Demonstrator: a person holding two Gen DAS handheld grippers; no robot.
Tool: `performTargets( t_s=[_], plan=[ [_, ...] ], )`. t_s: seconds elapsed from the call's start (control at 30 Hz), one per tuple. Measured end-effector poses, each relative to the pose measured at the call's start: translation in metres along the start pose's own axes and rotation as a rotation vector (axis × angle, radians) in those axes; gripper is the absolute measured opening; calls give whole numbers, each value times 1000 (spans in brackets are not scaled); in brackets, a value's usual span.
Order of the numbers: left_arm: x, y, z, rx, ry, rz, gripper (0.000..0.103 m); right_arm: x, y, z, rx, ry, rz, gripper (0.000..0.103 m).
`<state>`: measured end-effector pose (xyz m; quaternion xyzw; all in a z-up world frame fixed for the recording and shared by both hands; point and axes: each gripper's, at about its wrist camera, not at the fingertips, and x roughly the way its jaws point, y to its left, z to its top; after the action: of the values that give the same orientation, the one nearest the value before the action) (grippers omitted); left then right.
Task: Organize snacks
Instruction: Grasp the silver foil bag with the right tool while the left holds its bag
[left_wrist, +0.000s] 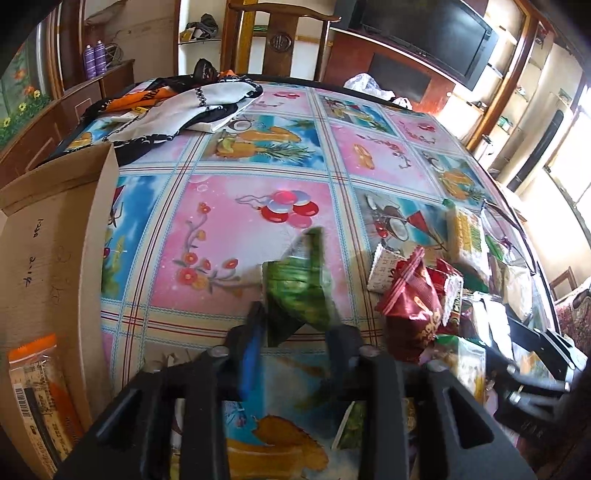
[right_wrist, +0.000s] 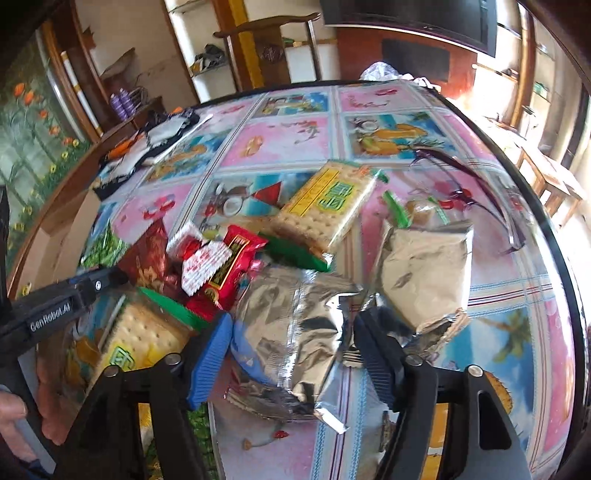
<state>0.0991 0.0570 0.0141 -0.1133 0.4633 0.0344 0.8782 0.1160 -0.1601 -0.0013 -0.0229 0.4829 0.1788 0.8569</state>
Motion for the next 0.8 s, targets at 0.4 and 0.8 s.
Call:
performTargets(
  t_s=[0.4, 0.8],
  plan=[
    [-17, -3, -1, 7, -64, -76, 21, -18, 3, -5, 0, -70, -29, 63],
    [-43, -22, -7, 81, -159, -109, 21, -42, 16, -8, 57, -158, 111, 63]
  ],
)
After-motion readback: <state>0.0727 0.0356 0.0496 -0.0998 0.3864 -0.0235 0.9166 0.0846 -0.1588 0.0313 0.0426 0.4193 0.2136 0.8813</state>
